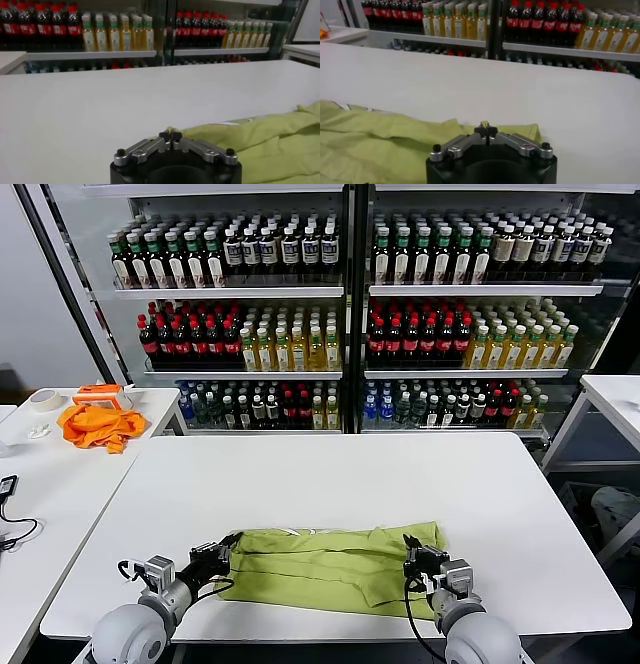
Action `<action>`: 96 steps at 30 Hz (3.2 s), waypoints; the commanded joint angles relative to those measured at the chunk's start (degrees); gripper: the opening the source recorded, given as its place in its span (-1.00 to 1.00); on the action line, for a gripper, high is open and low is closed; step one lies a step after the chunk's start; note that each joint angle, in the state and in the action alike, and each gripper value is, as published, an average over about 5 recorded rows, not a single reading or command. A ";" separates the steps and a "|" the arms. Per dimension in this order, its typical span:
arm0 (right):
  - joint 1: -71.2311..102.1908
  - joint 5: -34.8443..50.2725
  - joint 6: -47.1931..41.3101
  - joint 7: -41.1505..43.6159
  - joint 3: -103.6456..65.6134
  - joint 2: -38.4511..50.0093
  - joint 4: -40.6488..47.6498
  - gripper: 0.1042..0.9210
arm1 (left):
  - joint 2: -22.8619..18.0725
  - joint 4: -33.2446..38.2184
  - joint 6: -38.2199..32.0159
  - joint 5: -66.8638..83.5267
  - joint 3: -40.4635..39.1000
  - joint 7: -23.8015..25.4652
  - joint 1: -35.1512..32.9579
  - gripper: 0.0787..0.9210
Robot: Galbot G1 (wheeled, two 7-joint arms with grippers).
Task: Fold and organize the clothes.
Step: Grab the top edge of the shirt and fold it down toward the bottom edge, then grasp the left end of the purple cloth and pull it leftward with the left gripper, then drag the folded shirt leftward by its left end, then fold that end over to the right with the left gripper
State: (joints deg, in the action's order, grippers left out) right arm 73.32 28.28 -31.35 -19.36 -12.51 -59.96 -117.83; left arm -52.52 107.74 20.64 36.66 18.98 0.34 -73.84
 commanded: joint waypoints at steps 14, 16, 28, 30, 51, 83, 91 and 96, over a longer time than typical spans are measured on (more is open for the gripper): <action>2.67 -1.40 -0.34 0.46 -0.36 0.28 -1.02 -1.00 | -0.07 3.44 4.16 2.34 3.20 0.37 -3.37 -0.99; 3.14 -1.91 -0.23 0.53 -0.06 0.18 -0.86 -1.00 | -0.17 3.07 4.35 0.86 2.74 0.31 -3.56 -0.99; 7.44 -3.06 0.10 0.76 -4.13 1.25 -4.21 -0.62 | -1.13 3.49 1.35 2.88 4.38 -4.34 -2.65 -0.57; 9.58 -3.43 0.56 0.81 -5.84 1.26 -6.20 -0.47 | -1.46 4.50 0.41 3.64 4.11 -6.64 -2.96 -0.43; 16.43 -8.26 3.07 0.93 -13.00 -0.06 -12.82 0.75 | -8.23 4.90 2.92 -1.02 -7.52 -27.02 -3.22 0.74; 16.42 -10.77 4.13 0.87 -13.67 -0.87 -12.06 0.76 | -7.68 5.98 7.01 -20.64 4.06 -26.35 -4.97 -0.94; 14.82 -10.71 4.41 1.07 -12.98 -0.39 -11.23 0.76 | -1.56 9.63 11.85 -26.33 22.31 -24.54 -13.25 -0.94; 14.16 -10.58 4.85 1.16 -12.70 0.04 -10.38 0.76 | 0.53 12.07 12.31 -30.15 27.73 -22.30 -16.73 -0.94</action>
State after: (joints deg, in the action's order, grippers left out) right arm 88.36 17.69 -26.80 -18.23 -25.29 -60.16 -129.09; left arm -57.09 115.58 29.83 15.43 29.35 -24.45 -82.76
